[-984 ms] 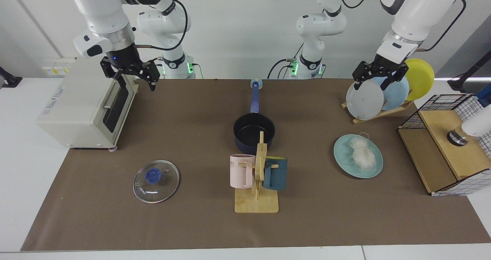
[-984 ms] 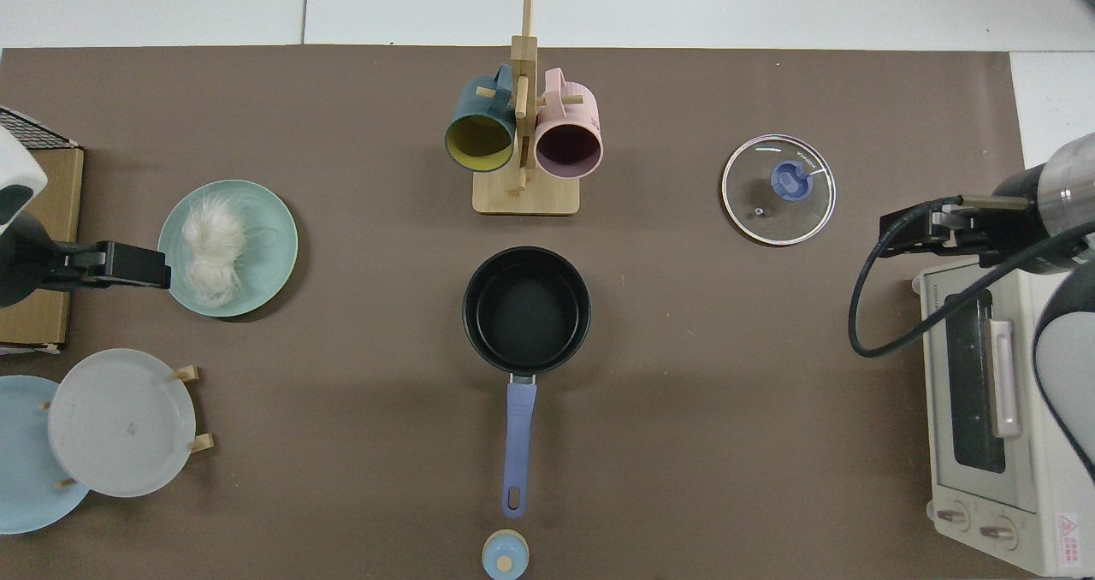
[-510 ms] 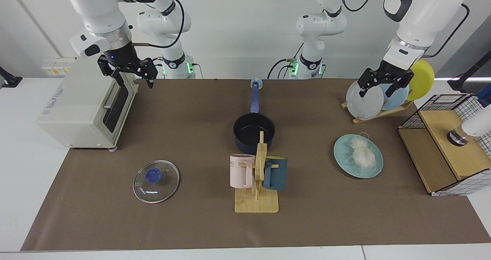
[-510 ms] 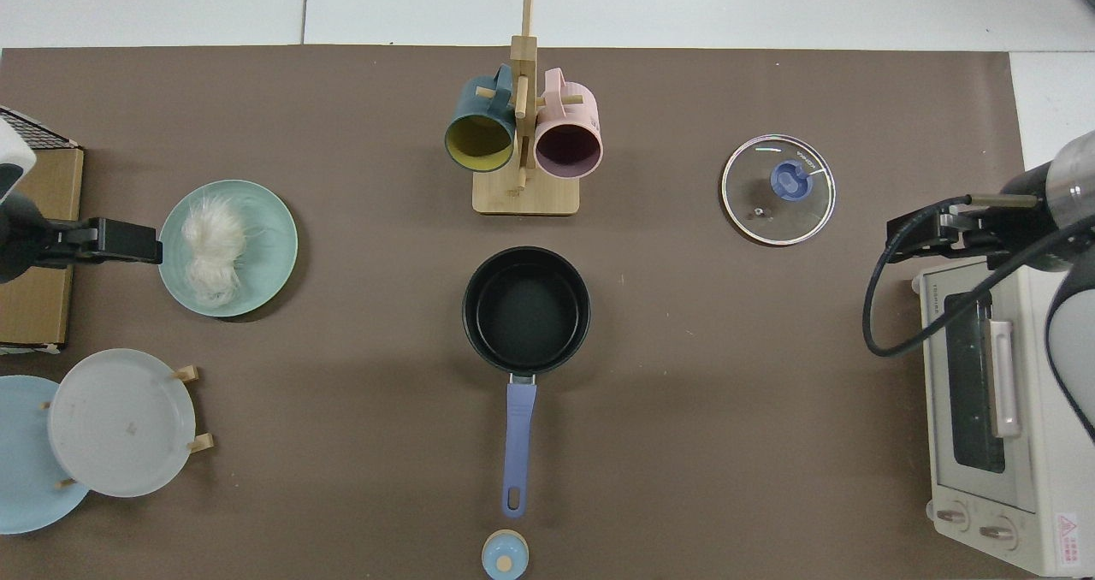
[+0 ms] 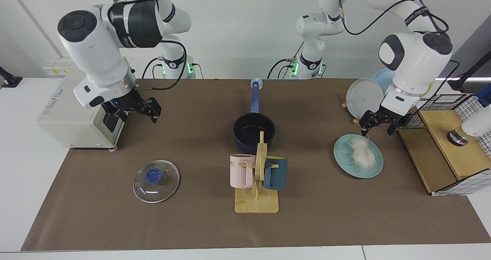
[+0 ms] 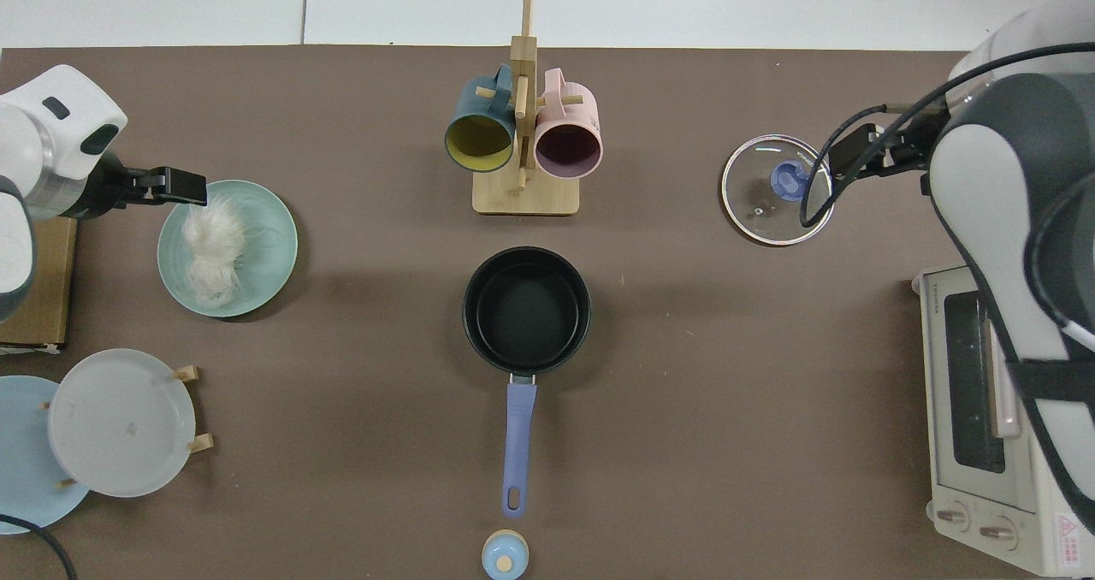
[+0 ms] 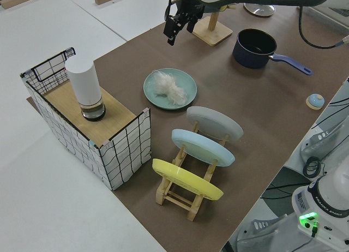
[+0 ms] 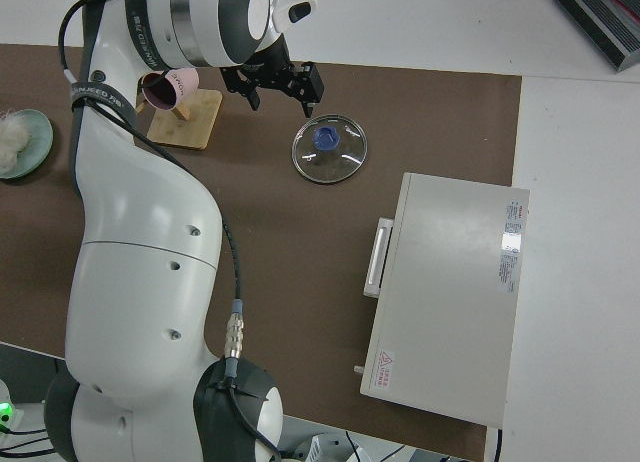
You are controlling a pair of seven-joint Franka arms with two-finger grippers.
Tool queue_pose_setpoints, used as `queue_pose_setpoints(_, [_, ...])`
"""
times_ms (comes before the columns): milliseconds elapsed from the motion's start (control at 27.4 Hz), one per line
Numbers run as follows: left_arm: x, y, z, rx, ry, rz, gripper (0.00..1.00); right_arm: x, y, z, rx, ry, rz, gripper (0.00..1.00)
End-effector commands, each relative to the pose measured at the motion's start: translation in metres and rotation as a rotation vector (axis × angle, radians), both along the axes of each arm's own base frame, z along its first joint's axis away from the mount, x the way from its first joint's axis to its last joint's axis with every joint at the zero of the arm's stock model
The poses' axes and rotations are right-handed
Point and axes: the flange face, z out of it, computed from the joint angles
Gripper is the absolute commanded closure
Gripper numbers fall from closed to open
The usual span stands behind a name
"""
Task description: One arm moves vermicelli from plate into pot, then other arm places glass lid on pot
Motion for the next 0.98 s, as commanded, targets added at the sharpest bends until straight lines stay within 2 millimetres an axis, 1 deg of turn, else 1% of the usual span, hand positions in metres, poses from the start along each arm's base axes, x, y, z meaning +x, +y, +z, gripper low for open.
queue_pose_setpoints(0, [0.018, 0.021, -0.036, 0.033, -0.009, -0.023, 0.00, 0.038, -0.006, -0.025, 0.014, -0.023, 0.037, 0.00])
queue_pose_setpoints(36, [0.020, 0.020, -0.043, 0.039, -0.007, -0.031, 0.00, 0.042, -0.009, -0.030, 0.012, -0.031, 0.038, 0.00])
queue_pose_setpoints(109, [0.020, 0.020, -0.055, 0.043, 0.011, -0.044, 0.00, 0.054, -0.014, -0.057, 0.001, -0.023, 0.063, 0.00])
queue_pose_setpoints(219, [0.022, 0.026, -0.078, 0.045, 0.041, -0.086, 0.00, 0.067, -0.016, -0.083, -0.025, -0.040, 0.085, 0.01])
queue_pose_setpoints(328, [0.022, 0.028, -0.098, 0.033, 0.059, -0.073, 0.00, 0.076, -0.011, -0.105, -0.027, -0.044, 0.089, 0.01])
queue_pose_setpoints(365, [0.022, 0.027, -0.102, 0.032, 0.056, -0.074, 0.00, 0.079, -0.012, -0.112, -0.025, -0.048, 0.086, 0.01])
queue_pose_setpoints(401, [0.021, 0.026, -0.108, 0.027, 0.057, -0.070, 0.00, 0.082, -0.013, -0.123, -0.025, -0.046, 0.085, 0.01])
queue_pose_setpoints(474, [0.016, 0.025, -0.118, 0.024, 0.072, -0.073, 0.00, 0.087, -0.015, -0.134, -0.024, -0.057, 0.083, 0.01])
queue_pose_setpoints(547, [0.012, 0.024, -0.132, 0.022, 0.089, -0.075, 0.00, 0.092, -0.014, -0.148, -0.025, -0.060, 0.086, 0.01])
queue_pose_setpoints(729, [0.008, 0.025, -0.144, 0.021, 0.074, -0.048, 0.00, 0.097, -0.012, -0.157, -0.037, -0.090, 0.097, 0.01])
queue_pose_setpoints(766, [0.008, 0.026, -0.148, 0.019, 0.078, -0.039, 0.00, 0.098, -0.012, -0.162, -0.042, -0.092, 0.100, 0.01])
queue_pose_setpoints(839, [0.008, 0.032, -0.163, 0.019, 0.080, -0.035, 0.00, 0.100, -0.013, -0.175, -0.045, -0.086, 0.104, 0.01])
queue_pose_setpoints(948, [0.007, 0.039, -0.168, 0.018, 0.065, -0.016, 0.00, 0.100, -0.010, -0.184, -0.045, -0.075, 0.106, 0.01])
